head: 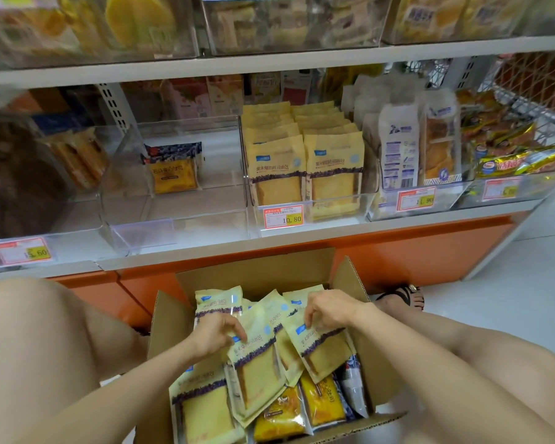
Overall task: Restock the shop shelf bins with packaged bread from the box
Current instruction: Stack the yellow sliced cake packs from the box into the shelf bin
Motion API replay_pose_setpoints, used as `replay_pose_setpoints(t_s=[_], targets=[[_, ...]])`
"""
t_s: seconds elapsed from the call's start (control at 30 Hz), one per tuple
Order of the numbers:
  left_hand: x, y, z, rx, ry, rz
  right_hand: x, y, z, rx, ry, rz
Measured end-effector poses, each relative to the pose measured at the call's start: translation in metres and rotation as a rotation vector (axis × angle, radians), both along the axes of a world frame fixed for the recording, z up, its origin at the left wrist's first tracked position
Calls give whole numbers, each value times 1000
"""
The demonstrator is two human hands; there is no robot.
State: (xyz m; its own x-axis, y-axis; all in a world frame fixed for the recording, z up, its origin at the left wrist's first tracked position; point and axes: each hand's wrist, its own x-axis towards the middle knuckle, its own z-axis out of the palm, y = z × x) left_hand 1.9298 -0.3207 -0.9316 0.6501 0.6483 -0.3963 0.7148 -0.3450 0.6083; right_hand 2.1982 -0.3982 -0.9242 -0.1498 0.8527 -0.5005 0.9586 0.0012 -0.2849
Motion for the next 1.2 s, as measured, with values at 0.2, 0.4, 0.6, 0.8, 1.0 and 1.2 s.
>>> replay_pose_setpoints(t_s=[0.2, 0.4, 0.6, 0.8, 1.0, 1.2], targets=[[7, -5, -9, -8, 21, 73, 14, -6, 3, -33, 70, -155], [17, -9, 10, 197, -95, 45, 13, 3, 37, 109, 62, -143], [22, 4, 67, 322, -342, -3, 39, -2, 91, 455, 243, -261], [48, 38, 146, 440, -530, -22, 76, -13, 169, 570, 440, -438], [86, 65, 222, 578, -678, -54, 102, 0, 235, 797, 375, -424], [115, 97, 267, 726, -754, -45, 112, 30, 284, 928, 403, -419]])
